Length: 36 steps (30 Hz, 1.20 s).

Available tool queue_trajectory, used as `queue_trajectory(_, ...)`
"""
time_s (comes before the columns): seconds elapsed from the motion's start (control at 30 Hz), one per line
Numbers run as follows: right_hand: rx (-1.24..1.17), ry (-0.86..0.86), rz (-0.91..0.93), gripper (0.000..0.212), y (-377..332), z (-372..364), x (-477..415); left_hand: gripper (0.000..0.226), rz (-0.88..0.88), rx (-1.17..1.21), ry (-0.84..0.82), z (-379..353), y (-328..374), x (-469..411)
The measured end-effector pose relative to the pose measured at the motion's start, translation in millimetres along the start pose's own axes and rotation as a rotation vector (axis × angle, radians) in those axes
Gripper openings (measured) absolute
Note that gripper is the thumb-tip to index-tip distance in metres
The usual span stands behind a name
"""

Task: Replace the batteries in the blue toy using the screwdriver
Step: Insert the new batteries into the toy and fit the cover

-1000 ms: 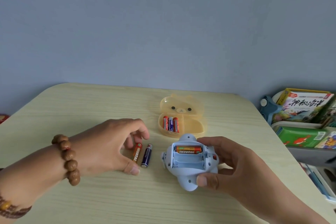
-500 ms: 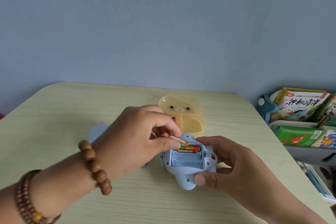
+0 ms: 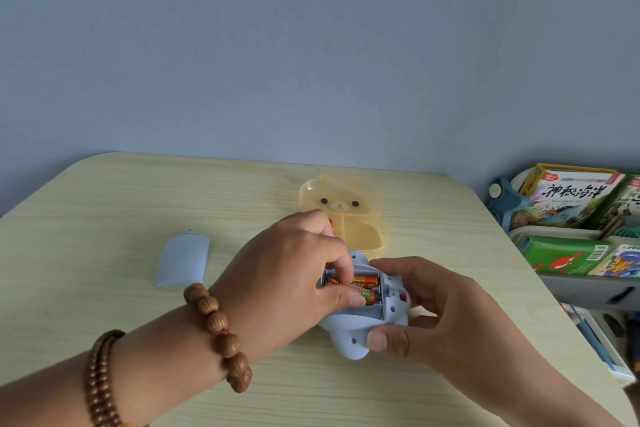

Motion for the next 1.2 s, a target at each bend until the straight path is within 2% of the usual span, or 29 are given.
queue_trajectory(0.23,0.004,-0.013,-0.012,0.062,0.1,0.0,0.0,0.029,0.047,0.032,-0.042,-2.5,-2.1,0.2)
queue_trajectory(0.33,0.006,-0.018,-0.016,0.063,0.6,-0.4,-0.1,0.03,0.095,0.137,-0.074,4.6,-7.3,-1.5)
queue_trajectory(0.43,0.013,-0.009,-0.011,0.063,1.9,-0.3,0.6,0.032,0.241,0.276,-0.062,15.9,-19.1,-1.7)
queue_trajectory(0.53,0.018,-0.005,-0.006,0.063,1.5,-1.1,1.1,0.035,0.403,0.409,-0.14,11.4,-27.5,1.0)
queue_trajectory(0.6,0.023,-0.007,-0.006,0.063,1.1,-1.2,0.6,0.034,0.442,0.456,-0.194,2.7,-26.8,1.9)
queue_trajectory(1.0,0.092,0.0,-0.003,0.067,-0.6,-2.1,0.2,0.033,0.453,0.291,-0.224,6.9,-20.7,-9.8)
queue_trajectory(1.2,0.087,0.0,-0.01,0.066,-2.5,-2.0,1.0,0.035,0.413,0.288,-0.206,6.7,-24.3,-7.3)
Point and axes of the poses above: each hand's wrist, its own x-axis away from the middle knuckle, its own z-axis out of the back of the hand, y = z × x, the point moved 3 cm from there along -x, towards the middle knuckle, and after that the axes turned 1 degree about x, right-handed, at the moved point
